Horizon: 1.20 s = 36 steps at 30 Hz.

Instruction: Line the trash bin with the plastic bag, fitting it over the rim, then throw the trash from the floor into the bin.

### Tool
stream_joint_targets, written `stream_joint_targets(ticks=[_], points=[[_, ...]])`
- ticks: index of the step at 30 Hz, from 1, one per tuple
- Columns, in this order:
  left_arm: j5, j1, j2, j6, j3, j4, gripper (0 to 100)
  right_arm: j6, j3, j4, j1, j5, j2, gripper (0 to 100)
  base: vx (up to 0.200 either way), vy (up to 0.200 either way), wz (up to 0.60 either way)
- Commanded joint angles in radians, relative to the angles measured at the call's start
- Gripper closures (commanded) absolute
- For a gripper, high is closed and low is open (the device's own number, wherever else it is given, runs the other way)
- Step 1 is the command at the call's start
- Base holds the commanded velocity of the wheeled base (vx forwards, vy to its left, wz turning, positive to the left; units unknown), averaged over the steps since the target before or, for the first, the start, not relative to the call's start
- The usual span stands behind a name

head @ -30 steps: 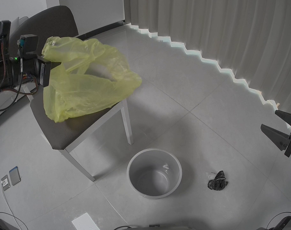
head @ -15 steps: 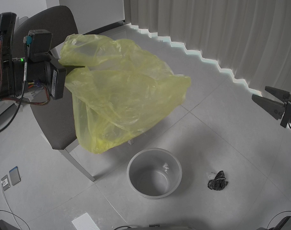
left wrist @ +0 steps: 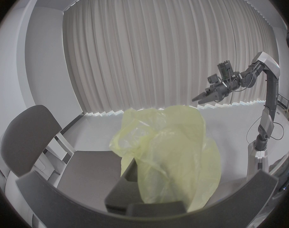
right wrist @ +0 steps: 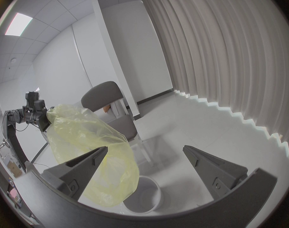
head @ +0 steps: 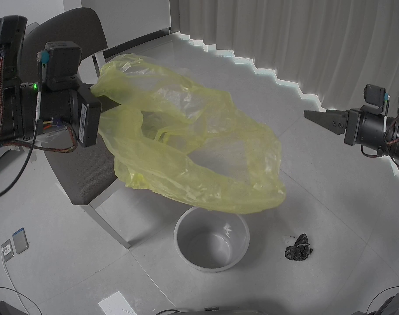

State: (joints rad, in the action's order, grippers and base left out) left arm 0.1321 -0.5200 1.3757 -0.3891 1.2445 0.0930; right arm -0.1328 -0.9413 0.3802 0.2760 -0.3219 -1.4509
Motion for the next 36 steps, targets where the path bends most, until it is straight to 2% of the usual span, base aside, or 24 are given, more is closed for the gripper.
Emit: stream_joint_targets(ticks=[1, 7, 12, 13, 24, 28, 36], points=[[-0.002, -0.006, 0.003, 0.0, 0.012, -0.001, 100, -0.001, 0.033, -0.001, 0.012, -0.002, -0.036, 0, 0.0, 0.0, 0.0], [-0.003, -0.006, 0.005, -0.002, 0.029, -0.002, 100, 0.016, 0.127, -0.06, 0.028, -0.002, 0.032, 0, 0.0, 0.0, 0.0], [-0.009, -0.005, 0.006, 0.0, 0.038, -0.001, 100, 0.025, 0.196, -0.086, 0.077, 0.0, 0.075, 0, 0.0, 0.0, 0.0], [-0.009, -0.005, 0.009, 0.0, 0.05, -0.001, 100, 0.028, 0.228, -0.08, 0.114, 0.004, 0.073, 0, 0.0, 0.0, 0.0], [-0.006, -0.005, 0.013, 0.0, 0.07, -0.002, 100, 0.019, 0.265, -0.07, 0.236, 0.017, -0.019, 0, 0.0, 0.0, 0.0], [-0.003, -0.006, 0.013, 0.0, 0.072, -0.002, 100, 0.018, 0.251, -0.038, 0.239, 0.037, -0.086, 0, 0.0, 0.0, 0.0], [0.0, -0.006, 0.016, 0.0, 0.082, -0.015, 100, -0.028, 0.194, 0.129, 0.249, 0.043, -0.247, 0, 0.0, 0.0, 0.0]])
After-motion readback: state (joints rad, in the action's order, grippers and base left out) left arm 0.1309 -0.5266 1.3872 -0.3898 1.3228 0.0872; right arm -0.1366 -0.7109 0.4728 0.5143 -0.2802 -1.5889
